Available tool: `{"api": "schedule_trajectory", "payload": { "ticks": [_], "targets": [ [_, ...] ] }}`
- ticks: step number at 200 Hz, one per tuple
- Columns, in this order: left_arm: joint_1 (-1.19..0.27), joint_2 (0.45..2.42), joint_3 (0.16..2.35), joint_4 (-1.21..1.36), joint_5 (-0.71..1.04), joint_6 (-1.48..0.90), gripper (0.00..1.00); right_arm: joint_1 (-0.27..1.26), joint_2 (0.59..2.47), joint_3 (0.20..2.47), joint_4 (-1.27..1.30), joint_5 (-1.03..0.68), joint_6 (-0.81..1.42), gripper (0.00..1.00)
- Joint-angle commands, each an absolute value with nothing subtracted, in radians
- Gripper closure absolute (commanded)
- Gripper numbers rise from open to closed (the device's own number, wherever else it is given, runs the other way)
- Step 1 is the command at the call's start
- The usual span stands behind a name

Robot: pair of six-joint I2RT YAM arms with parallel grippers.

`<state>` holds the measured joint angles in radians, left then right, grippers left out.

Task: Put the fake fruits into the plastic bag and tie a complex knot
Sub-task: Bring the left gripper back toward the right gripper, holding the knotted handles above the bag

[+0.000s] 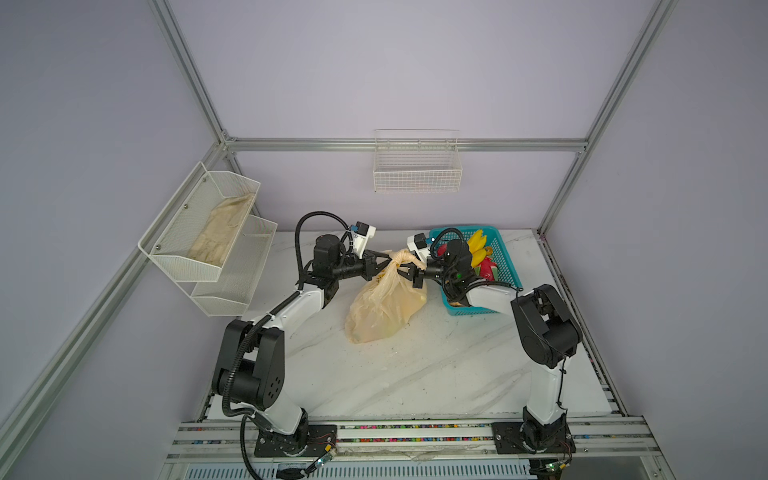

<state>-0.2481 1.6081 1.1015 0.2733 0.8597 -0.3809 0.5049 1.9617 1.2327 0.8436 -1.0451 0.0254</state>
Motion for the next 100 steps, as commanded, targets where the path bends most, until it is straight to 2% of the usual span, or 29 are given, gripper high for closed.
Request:
{"api": "schedule_trajectory", "payload": {
  "ticks": [1,53,70,100],
  "targets": [
    [-0.247,1.54,1.136,0.326,0.828,-0.36,1.0,0.508,1.918,1.241,0.847,-1.034,-0.008,1.0],
    [-0.245,1.482,1.075,0.361,0.769,-0.343,1.0,0.501,1.908,1.221,0.851,-1.019,-0.008,1.0],
    [-0.244,1.464,1.058,0.356,0.748,-0.331,1.0,0.499,1.906,1.221,0.85,-1.011,-0.009,0.95],
    [-0.244,1.435,1.031,0.339,0.718,-0.302,1.0,0.496,1.901,1.219,0.841,-0.978,-0.004,0.94]
  ]
}}
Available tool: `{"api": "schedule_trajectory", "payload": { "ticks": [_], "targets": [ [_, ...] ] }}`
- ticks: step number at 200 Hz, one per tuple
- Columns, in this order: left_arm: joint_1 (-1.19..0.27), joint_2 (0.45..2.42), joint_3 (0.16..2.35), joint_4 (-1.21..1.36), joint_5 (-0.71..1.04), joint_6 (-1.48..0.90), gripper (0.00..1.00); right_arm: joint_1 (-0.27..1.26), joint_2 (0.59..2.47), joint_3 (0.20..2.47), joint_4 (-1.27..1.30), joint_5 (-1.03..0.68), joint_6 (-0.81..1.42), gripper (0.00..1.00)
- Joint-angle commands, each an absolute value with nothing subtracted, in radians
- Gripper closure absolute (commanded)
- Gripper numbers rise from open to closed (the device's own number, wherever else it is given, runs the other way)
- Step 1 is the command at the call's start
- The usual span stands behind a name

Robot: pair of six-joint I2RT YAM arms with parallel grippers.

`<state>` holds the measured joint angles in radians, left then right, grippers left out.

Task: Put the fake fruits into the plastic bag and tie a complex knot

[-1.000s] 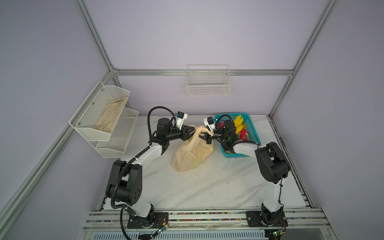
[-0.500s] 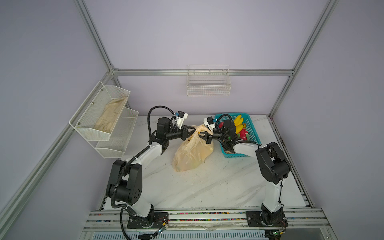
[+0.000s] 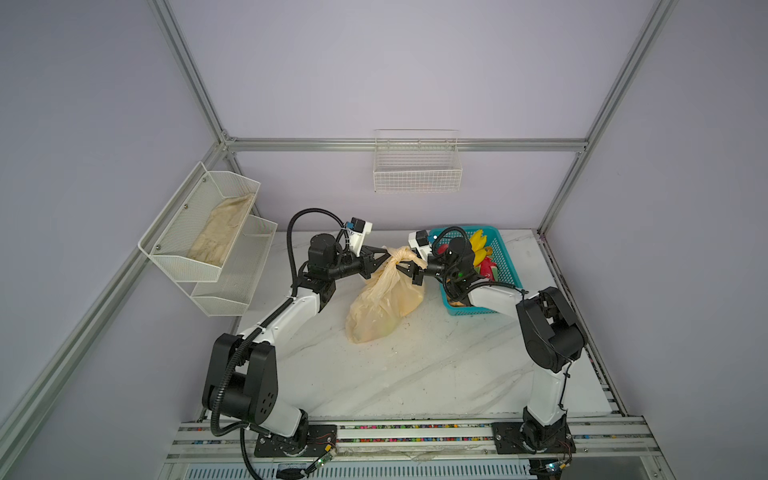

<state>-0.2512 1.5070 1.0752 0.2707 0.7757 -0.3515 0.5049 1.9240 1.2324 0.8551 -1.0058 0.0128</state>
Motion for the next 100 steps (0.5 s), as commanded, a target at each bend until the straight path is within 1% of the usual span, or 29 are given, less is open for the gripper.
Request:
{"api": "schedule_trajectory", "payload": {
  "ticks": [1,23,26,38,68,85,100],
  "targets": [
    [-0.244,1.433,1.03,0.339,0.717,-0.301,1.0,0.495,1.901,1.218,0.84,-0.976,-0.003,0.94],
    [-0.244,1.423,1.011,0.318,0.696,-0.275,1.0,0.493,1.898,1.215,0.831,-0.95,0.0,0.91],
    [-0.244,1.391,1.008,0.318,0.693,-0.274,1.0,0.493,1.898,1.215,0.831,-0.948,0.0,0.9],
    [-0.245,1.372,0.995,0.326,0.686,-0.27,1.0,0.492,1.898,1.213,0.831,-0.941,0.001,0.87],
    [-0.244,1.354,0.981,0.326,0.666,-0.268,1.0,0.491,1.899,1.215,0.828,-0.941,0.002,0.86],
    [-0.244,1.347,0.975,0.321,0.647,-0.263,1.0,0.492,1.899,1.216,0.83,-0.942,0.001,0.87],
    [-0.244,1.342,0.97,0.315,0.633,-0.258,1.0,0.492,1.898,1.213,0.832,-0.94,0.0,0.93]
  ]
}}
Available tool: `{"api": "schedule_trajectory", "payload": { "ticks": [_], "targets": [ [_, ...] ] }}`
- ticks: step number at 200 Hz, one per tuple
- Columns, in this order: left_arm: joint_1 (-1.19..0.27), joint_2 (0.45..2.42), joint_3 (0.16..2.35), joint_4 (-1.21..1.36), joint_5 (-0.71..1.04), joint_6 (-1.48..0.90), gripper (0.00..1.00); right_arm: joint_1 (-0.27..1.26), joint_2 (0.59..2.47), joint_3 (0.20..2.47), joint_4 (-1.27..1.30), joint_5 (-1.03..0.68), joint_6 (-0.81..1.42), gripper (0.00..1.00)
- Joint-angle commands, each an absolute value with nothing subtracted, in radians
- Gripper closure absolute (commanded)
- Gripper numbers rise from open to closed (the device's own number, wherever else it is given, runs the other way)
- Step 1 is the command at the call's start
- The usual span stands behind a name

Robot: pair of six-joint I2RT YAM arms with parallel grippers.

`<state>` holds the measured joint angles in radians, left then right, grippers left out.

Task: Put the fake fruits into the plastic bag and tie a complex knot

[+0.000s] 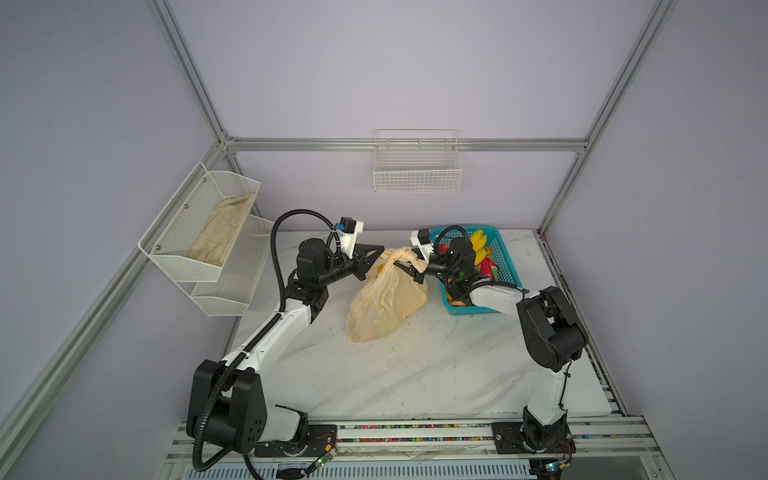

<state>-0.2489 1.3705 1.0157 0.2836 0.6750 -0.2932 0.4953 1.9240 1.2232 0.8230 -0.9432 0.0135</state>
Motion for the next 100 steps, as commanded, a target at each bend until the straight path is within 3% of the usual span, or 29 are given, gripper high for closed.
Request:
{"api": "schedule_trajectory", "payload": {
  "ticks": [1,24,78,100],
  "targets": [
    [-0.244,1.341,0.97,0.316,0.632,-0.258,1.0,0.492,1.898,1.212,0.832,-0.941,0.0,0.93],
    [-0.244,1.337,0.966,0.316,0.623,-0.258,1.0,0.492,1.898,1.213,0.832,-0.94,0.001,1.0],
    [-0.245,1.318,0.936,0.325,0.619,-0.276,1.0,0.492,1.896,1.221,0.811,-0.916,0.002,1.0],
    [-0.247,1.321,0.931,0.325,0.614,-0.279,1.0,0.492,1.896,1.221,0.815,-0.929,0.0,0.82]
  ]
}}
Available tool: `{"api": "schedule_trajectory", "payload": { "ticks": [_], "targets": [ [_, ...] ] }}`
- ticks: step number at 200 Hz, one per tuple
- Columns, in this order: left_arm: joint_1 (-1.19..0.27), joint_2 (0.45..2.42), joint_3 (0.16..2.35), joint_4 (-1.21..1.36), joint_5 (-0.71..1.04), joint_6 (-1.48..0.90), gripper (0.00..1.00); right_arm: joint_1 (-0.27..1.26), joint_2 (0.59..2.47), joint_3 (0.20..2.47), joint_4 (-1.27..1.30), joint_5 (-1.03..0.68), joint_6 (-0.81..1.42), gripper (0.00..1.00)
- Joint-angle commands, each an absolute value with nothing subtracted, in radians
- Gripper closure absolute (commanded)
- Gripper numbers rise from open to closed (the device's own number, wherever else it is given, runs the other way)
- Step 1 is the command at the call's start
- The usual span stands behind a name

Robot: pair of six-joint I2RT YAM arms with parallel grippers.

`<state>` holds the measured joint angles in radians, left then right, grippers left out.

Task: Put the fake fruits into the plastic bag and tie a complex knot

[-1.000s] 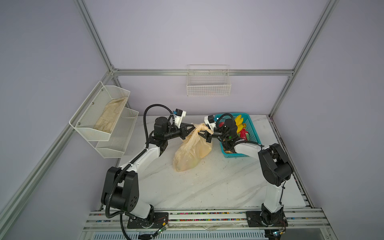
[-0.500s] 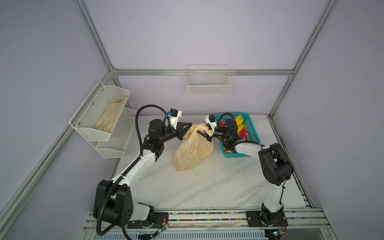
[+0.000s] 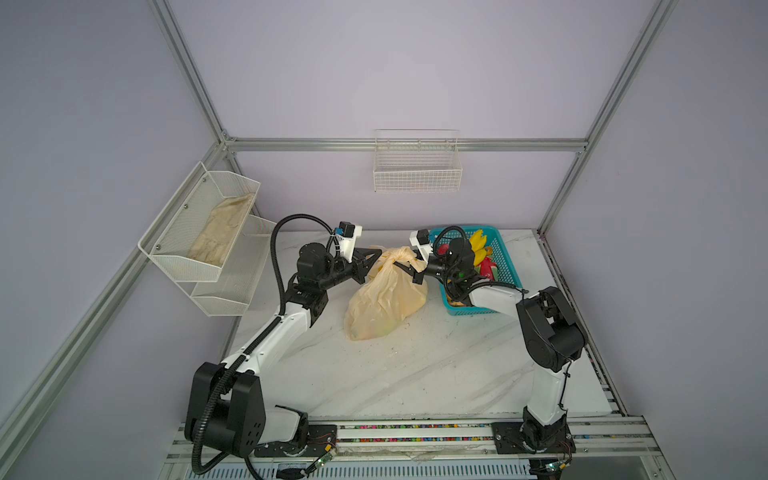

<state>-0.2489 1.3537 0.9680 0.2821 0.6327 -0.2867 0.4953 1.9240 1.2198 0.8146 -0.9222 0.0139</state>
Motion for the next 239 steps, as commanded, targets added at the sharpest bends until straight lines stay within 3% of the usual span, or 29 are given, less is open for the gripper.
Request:
{"api": "schedule_trajectory", "payload": {
  "ticks": [1,30,35,50,82,106,168,239],
  "targets": [
    [-0.247,1.322,0.931,0.325,0.614,-0.279,1.0,0.492,1.896,1.22,0.815,-0.93,-0.001,0.82],
    [-0.249,1.328,0.934,0.325,0.618,-0.284,1.0,0.492,1.862,1.201,0.767,-0.885,-0.056,0.64],
    [-0.249,1.331,0.934,0.324,0.618,-0.283,1.0,0.492,1.853,1.2,0.742,-0.871,-0.081,0.54],
    [-0.249,1.332,0.936,0.324,0.615,-0.285,1.0,0.491,1.822,1.184,0.688,-0.817,-0.133,0.39],
    [-0.249,1.332,0.938,0.322,0.605,-0.281,1.0,0.492,1.745,1.155,0.533,-0.677,-0.277,0.2],
    [-0.248,1.333,0.94,0.319,0.599,-0.281,1.0,0.492,1.679,1.128,0.451,-0.567,-0.36,0.12],
    [-0.249,1.321,0.945,0.305,0.576,-0.271,1.0,0.494,1.51,1.127,0.192,-0.393,-0.463,0.05],
    [-0.25,1.295,0.934,0.308,0.56,-0.253,1.0,0.565,1.421,1.272,-0.026,-0.468,-0.483,0.06]
  ]
}}
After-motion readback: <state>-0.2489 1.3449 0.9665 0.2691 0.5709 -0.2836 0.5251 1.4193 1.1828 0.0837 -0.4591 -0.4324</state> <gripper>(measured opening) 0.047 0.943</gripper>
